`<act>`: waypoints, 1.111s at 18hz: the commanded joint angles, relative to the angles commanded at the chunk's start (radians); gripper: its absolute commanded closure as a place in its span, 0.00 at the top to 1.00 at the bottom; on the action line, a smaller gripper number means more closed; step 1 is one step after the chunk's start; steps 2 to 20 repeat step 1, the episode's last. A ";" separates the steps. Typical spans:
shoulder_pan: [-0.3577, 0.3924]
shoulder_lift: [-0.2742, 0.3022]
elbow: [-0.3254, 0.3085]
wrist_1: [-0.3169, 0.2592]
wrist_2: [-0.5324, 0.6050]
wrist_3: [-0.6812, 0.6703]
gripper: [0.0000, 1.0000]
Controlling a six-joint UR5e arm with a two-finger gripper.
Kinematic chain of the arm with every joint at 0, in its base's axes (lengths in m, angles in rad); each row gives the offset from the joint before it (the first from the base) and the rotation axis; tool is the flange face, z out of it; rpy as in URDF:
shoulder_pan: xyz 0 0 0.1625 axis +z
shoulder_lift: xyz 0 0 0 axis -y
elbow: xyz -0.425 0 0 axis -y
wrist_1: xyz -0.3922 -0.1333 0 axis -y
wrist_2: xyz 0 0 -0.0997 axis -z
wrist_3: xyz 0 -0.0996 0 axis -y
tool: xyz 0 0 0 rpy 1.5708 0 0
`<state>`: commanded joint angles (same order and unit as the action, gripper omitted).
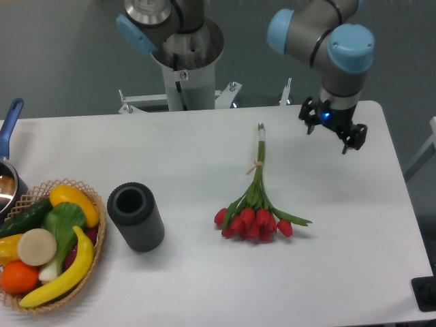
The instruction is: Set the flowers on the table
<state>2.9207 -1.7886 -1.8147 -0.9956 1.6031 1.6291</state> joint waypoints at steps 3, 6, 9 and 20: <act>0.006 0.000 0.003 0.000 -0.011 0.000 1.00; 0.006 0.000 0.003 0.000 -0.011 0.000 1.00; 0.006 0.000 0.003 0.000 -0.011 0.000 1.00; 0.006 0.000 0.003 0.000 -0.011 0.000 1.00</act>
